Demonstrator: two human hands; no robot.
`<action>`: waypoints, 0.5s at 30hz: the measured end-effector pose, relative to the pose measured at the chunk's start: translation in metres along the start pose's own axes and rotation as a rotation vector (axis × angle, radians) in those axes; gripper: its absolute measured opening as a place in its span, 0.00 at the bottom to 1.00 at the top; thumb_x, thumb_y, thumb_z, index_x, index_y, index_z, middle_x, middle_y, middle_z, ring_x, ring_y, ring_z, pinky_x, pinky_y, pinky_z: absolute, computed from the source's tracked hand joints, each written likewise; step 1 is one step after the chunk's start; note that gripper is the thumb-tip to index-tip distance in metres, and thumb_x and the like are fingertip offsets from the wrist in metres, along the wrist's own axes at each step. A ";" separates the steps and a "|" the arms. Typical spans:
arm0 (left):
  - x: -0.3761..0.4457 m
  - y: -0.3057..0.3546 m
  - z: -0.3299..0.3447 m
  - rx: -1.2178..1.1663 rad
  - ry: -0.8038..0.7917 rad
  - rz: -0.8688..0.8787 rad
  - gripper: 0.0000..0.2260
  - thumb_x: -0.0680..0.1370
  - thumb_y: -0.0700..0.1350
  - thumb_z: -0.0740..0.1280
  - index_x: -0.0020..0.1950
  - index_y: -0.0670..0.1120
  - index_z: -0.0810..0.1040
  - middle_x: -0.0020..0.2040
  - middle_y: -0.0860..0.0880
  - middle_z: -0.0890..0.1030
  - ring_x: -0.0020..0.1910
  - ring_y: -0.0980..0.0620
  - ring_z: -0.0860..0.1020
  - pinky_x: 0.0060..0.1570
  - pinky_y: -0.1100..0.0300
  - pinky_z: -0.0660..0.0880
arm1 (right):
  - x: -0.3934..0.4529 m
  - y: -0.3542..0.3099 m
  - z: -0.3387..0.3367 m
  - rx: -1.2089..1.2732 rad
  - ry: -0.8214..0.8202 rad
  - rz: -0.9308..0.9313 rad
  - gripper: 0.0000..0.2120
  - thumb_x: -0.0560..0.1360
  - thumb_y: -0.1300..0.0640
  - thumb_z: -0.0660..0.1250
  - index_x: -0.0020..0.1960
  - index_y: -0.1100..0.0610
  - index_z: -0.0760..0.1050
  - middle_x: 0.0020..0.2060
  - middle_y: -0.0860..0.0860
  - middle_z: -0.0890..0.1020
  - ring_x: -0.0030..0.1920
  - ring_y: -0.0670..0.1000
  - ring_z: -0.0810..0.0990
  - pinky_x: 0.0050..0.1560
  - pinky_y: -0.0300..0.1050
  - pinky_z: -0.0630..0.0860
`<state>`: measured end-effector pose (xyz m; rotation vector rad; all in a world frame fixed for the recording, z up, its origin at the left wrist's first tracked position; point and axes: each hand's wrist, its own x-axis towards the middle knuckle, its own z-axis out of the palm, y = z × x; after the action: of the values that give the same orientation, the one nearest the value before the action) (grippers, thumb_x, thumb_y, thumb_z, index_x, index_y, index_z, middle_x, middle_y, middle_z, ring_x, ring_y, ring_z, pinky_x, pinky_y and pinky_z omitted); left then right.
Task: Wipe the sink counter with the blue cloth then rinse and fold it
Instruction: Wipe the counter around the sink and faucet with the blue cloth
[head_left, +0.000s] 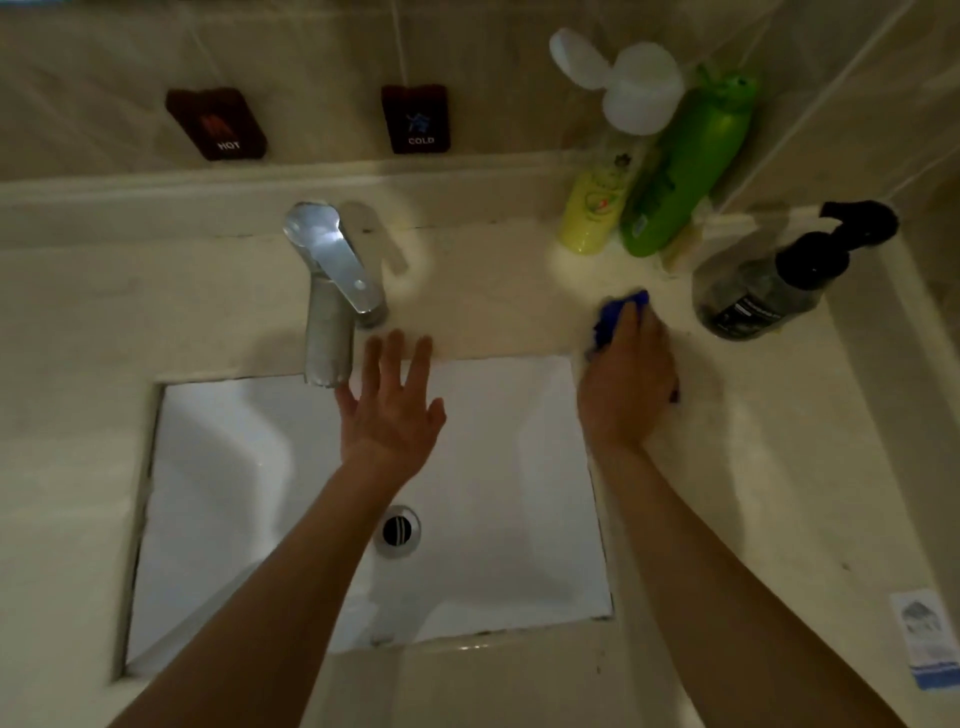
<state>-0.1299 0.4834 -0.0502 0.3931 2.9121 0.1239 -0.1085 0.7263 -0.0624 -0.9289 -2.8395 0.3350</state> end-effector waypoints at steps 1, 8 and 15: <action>0.000 -0.003 0.000 0.006 0.007 0.006 0.33 0.80 0.58 0.57 0.80 0.55 0.45 0.81 0.47 0.48 0.80 0.45 0.46 0.73 0.35 0.53 | 0.003 -0.018 0.003 0.014 -0.003 -0.059 0.32 0.75 0.56 0.68 0.77 0.60 0.62 0.75 0.58 0.67 0.73 0.60 0.67 0.70 0.57 0.69; 0.003 -0.008 -0.004 -0.054 -0.058 -0.005 0.33 0.80 0.59 0.56 0.79 0.58 0.40 0.81 0.50 0.44 0.80 0.48 0.41 0.74 0.37 0.52 | -0.008 -0.037 0.022 0.158 -0.022 -0.533 0.28 0.75 0.66 0.67 0.74 0.60 0.67 0.73 0.58 0.71 0.73 0.59 0.69 0.70 0.55 0.69; 0.000 -0.006 -0.007 -0.127 -0.025 0.007 0.35 0.79 0.54 0.63 0.80 0.56 0.46 0.81 0.49 0.47 0.80 0.47 0.43 0.74 0.40 0.54 | 0.040 -0.097 0.026 0.190 -0.056 -0.350 0.32 0.72 0.63 0.71 0.75 0.61 0.66 0.73 0.58 0.71 0.74 0.59 0.68 0.73 0.54 0.66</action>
<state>-0.1332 0.4775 -0.0438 0.3809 2.8589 0.3006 -0.2005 0.6696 -0.0609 -0.3827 -2.8826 0.5791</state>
